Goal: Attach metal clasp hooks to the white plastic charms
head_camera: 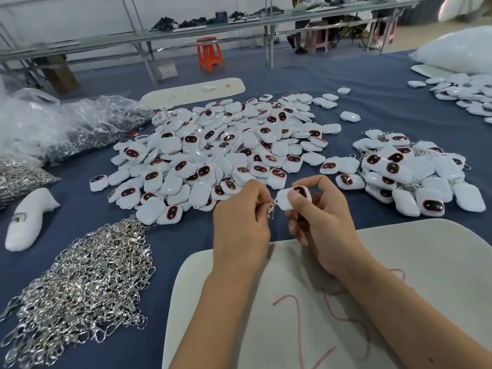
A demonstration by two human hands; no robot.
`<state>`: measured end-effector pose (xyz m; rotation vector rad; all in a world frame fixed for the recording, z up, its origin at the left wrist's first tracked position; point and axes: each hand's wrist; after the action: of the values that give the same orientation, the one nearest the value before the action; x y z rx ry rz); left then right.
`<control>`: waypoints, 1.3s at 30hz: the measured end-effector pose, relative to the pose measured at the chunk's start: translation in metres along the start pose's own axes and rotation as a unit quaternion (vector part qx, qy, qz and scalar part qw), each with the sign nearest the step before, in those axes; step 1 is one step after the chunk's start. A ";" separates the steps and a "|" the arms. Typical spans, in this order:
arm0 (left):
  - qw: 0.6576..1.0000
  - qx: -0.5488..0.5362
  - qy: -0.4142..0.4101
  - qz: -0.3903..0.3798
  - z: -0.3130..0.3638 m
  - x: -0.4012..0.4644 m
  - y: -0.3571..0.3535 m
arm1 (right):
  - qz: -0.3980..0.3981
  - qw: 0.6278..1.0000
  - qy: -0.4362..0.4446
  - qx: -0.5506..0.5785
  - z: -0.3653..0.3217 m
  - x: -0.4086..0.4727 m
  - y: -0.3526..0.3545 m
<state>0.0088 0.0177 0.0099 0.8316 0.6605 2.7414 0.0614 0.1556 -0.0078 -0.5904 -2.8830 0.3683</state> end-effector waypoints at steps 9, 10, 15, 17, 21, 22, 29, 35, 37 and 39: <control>0.984 -0.147 0.071 0.066 0.004 -0.003 -0.007 | 0.012 0.999 0.017 -0.032 -0.003 -0.002 -0.004; 0.966 -0.224 0.118 0.053 0.005 -0.002 -0.007 | 0.012 0.999 0.019 -0.038 -0.004 -0.003 -0.004; 0.957 -0.253 0.135 -0.047 0.001 0.000 -0.001 | 0.019 1.000 0.007 -0.023 -0.004 -0.003 -0.003; 0.966 -0.228 0.107 -0.057 -0.002 0.000 0.000 | 0.027 1.000 0.000 -0.008 -0.004 -0.002 -0.002; 0.980 -0.176 0.084 -0.047 -0.005 -0.001 0.001 | 0.039 0.999 0.000 -0.016 -0.003 -0.002 -0.004; 0.984 -0.153 0.075 -0.044 -0.006 -0.002 0.001 | 0.042 0.999 0.005 -0.028 -0.003 -0.002 -0.004; 0.936 -0.293 0.196 0.007 -0.008 0.006 0.007 | 0.039 0.997 0.022 -0.069 -0.005 -0.003 -0.004; 0.976 -0.156 0.151 0.012 -0.014 0.004 0.009 | 0.026 0.999 0.022 -0.041 -0.006 -0.003 -0.004; 0.979 -0.163 0.105 -0.064 -0.009 0.003 0.008 | 0.028 0.999 0.016 -0.025 -0.007 -0.003 -0.003; 0.976 -0.174 0.083 -0.102 -0.006 0.002 0.006 | 0.027 0.999 0.013 -0.018 -0.007 -0.002 -0.002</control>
<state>0.0037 0.0109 0.0096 0.4349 0.2587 2.6427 0.0642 0.1543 -0.0008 -0.6755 -2.8582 0.3145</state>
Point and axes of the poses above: each hand's wrist, its own x-axis towards the middle knuckle, its own y-axis out of the back of the hand, z = x × y, and after that the axes turned 2 degrees about -z, right-handed
